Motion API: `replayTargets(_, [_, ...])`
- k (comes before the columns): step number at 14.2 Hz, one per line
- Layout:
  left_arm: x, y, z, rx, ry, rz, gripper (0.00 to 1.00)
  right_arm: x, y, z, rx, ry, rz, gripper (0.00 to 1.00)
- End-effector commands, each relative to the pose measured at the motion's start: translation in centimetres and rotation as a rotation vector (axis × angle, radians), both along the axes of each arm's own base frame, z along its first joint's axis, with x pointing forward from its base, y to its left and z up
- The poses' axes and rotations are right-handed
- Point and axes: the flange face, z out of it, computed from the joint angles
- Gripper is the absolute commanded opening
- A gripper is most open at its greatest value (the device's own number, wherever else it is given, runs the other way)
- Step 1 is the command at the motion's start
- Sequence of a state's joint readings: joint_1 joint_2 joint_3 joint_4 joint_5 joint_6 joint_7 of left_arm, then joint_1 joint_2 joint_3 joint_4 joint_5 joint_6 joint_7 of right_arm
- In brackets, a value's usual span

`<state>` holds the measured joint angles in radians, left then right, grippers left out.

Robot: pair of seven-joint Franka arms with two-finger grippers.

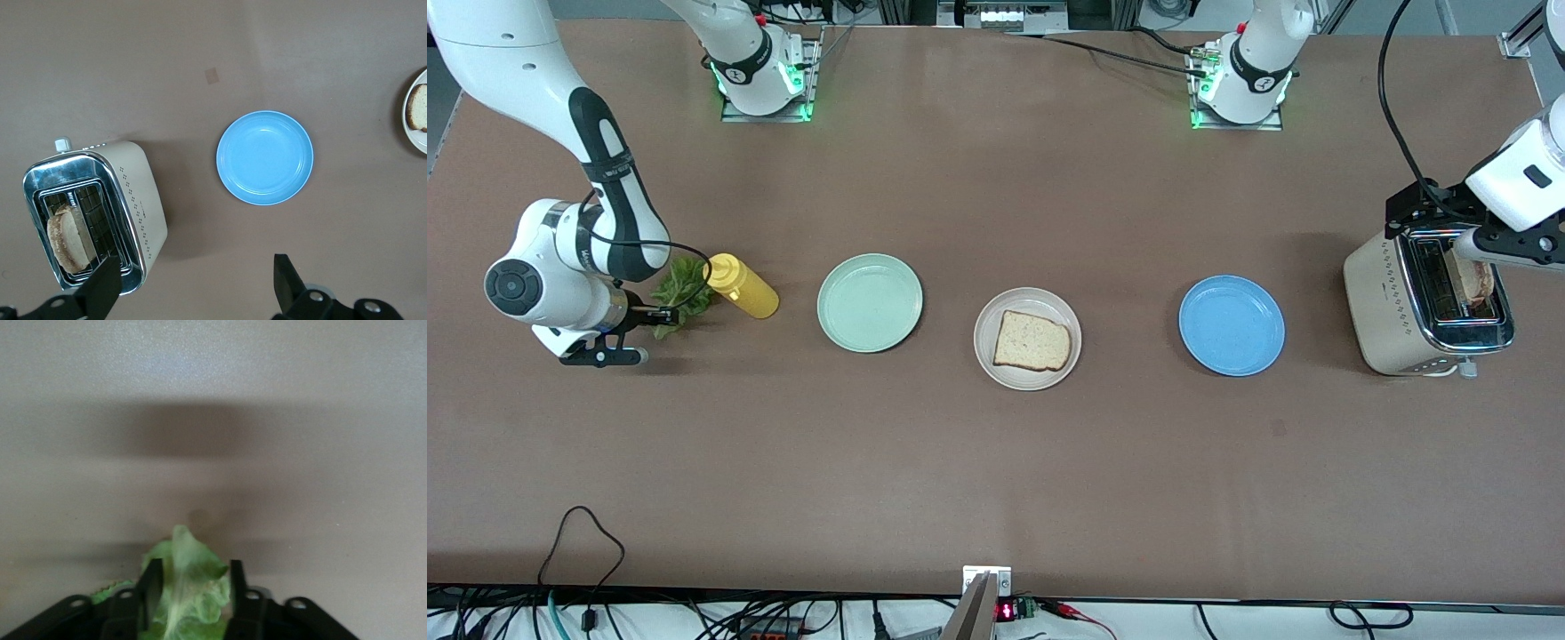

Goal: Make sandwich in beige plate with both arms
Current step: 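Lower the right gripper onto the lettuce leaf and grasp it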

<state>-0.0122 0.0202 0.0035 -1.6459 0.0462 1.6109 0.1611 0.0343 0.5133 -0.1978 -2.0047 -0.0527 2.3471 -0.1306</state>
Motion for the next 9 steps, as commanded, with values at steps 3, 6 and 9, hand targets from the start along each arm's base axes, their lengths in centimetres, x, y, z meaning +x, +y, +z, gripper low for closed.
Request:
replayTargets(3, [0.1,0.2,0.4,0.020,0.003,0.003,1.00,0.4,0.8,0.3,0.002,-0.017,0.020,0.00])
replayTargets(6, [0.1,0.2,0.4,0.020,0.003,0.003,1.00,0.9,1.3,3.2,0.020,-0.033,0.118,0.00])
replayTargets(9, [0.1,0.2,0.4,0.020,0.003,0.003,1.00,1.6,1.3,8.7,0.051,-0.035,0.271,0.00])
